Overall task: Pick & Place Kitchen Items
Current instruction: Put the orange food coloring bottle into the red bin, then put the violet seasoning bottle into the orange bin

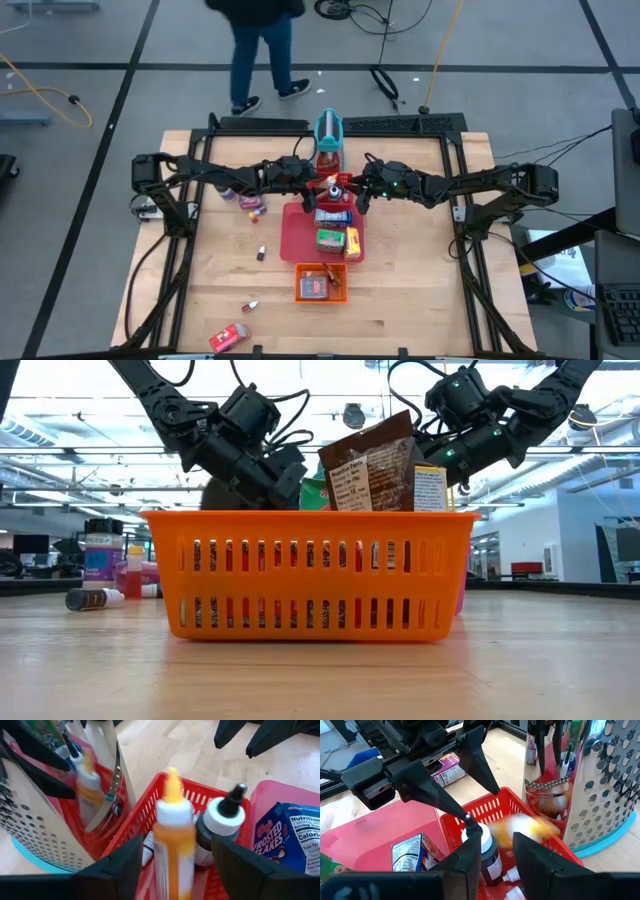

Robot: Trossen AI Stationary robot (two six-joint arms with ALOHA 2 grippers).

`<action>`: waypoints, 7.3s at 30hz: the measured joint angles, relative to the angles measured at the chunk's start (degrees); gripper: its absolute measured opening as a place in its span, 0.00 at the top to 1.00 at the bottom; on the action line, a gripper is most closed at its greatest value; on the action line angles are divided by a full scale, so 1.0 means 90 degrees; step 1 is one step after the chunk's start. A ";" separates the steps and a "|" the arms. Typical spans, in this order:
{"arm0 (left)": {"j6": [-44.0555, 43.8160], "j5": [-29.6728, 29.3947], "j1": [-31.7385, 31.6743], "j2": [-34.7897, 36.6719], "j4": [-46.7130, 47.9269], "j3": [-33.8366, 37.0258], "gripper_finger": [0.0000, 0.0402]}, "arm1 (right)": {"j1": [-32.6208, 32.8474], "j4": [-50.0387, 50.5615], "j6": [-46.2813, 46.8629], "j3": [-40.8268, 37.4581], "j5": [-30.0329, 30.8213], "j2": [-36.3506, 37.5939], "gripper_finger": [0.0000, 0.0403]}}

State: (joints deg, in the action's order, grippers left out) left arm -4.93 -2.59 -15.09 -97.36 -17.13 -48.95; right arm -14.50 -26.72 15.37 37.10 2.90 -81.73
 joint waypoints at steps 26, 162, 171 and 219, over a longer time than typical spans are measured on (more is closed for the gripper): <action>-0.0160 -0.0500 0.0527 0.2037 0.3871 -0.0010 0.48 | 0.0000 0.0158 -0.0004 0.0000 0.0001 0.0000 0.74; -0.0319 -0.0687 0.0534 0.1528 0.0926 0.0343 0.89 | 0.0000 0.0041 0.0047 0.0000 0.0026 0.0000 0.74; -0.0299 -0.0475 0.0308 0.0752 0.0827 -0.0069 0.89 | -0.0002 0.0041 0.0047 0.0000 0.0029 -0.0002 0.74; -0.1360 -0.2826 0.1495 0.2653 0.5602 -0.0018 0.51 | 0.0000 0.0334 -0.0001 -0.0005 0.0022 -0.0002 0.74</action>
State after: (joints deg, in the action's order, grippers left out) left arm -17.17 -28.02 -1.64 -73.48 33.28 -49.11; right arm -14.50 -23.71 15.35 37.06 3.10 -81.76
